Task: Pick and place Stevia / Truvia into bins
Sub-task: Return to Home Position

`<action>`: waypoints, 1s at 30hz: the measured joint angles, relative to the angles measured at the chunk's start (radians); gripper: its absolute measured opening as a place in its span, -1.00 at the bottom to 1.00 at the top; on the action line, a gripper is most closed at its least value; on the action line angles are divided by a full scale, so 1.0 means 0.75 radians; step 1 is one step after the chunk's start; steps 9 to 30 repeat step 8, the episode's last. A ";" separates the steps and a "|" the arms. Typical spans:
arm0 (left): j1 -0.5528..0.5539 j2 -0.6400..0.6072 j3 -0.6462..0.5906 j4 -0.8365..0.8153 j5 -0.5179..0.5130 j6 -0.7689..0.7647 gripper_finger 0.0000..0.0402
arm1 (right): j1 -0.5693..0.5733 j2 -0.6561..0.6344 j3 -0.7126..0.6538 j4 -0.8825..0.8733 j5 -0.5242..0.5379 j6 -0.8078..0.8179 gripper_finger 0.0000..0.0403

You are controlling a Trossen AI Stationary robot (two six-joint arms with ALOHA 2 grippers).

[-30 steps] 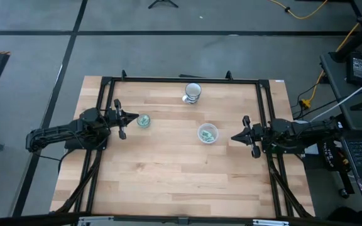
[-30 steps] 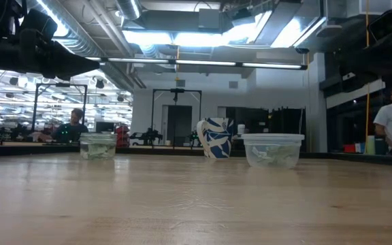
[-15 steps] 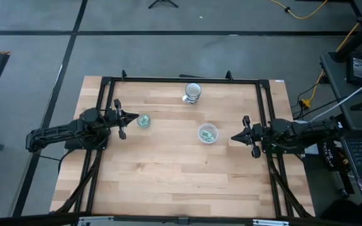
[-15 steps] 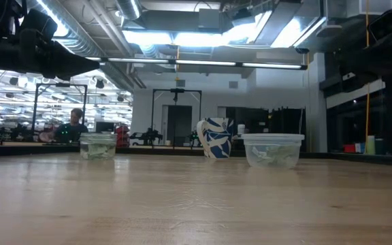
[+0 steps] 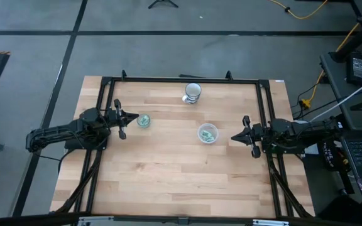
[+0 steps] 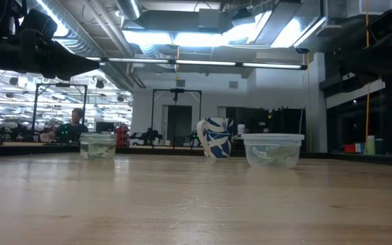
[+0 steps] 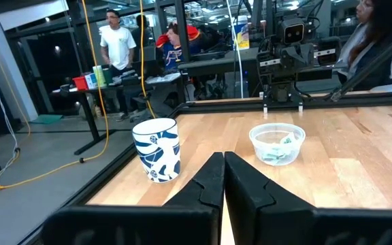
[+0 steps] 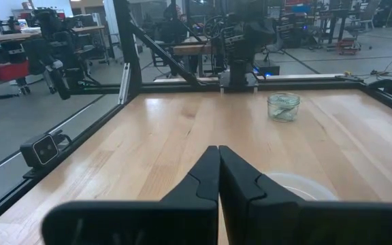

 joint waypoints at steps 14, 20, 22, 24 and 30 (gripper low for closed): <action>0.000 0.000 0.000 0.000 0.000 0.000 -0.98 | 0.000 0.000 0.000 0.000 0.000 0.000 -0.98; 0.000 0.000 0.000 0.000 0.000 0.000 -0.98 | 0.000 0.000 0.000 0.000 0.000 0.000 -0.98; 0.000 0.000 0.000 0.000 0.000 0.000 -0.98 | 0.000 0.000 0.000 0.000 0.000 0.000 -0.98; 0.000 0.000 0.000 0.000 0.000 0.000 -0.98 | 0.000 0.000 0.000 0.000 0.000 0.000 -0.98; 0.000 0.000 0.000 0.000 0.000 0.000 -0.98 | 0.000 0.000 0.000 0.000 0.000 0.000 -0.98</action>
